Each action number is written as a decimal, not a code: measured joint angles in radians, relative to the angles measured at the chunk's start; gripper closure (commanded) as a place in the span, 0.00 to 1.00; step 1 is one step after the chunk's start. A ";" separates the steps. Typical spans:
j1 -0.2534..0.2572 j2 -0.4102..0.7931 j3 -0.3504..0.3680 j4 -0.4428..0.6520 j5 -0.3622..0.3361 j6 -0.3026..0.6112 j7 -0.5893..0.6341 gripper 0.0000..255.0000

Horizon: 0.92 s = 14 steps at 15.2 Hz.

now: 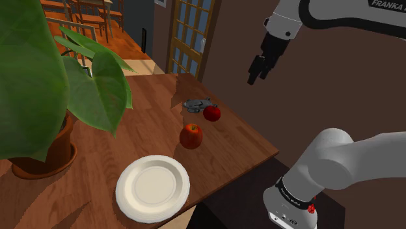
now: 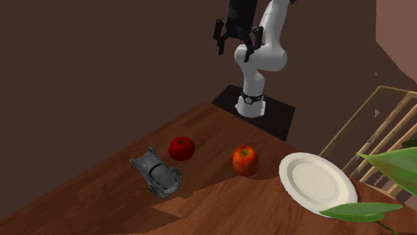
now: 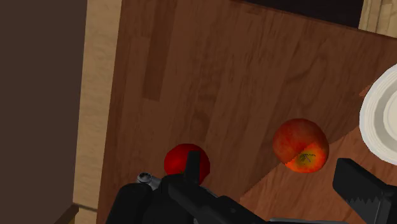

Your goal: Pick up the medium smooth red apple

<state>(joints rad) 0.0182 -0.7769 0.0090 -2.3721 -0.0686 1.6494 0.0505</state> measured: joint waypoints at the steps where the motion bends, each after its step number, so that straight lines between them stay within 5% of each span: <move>1: 0.000 0.000 0.000 0.000 0.000 0.000 0.000 0.00; 14: 0.129 0.332 -0.013 -0.047 0.026 0.334 -0.244 0.00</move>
<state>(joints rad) 0.1472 -0.4450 -0.0043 -2.4194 -0.0422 1.9837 -0.1935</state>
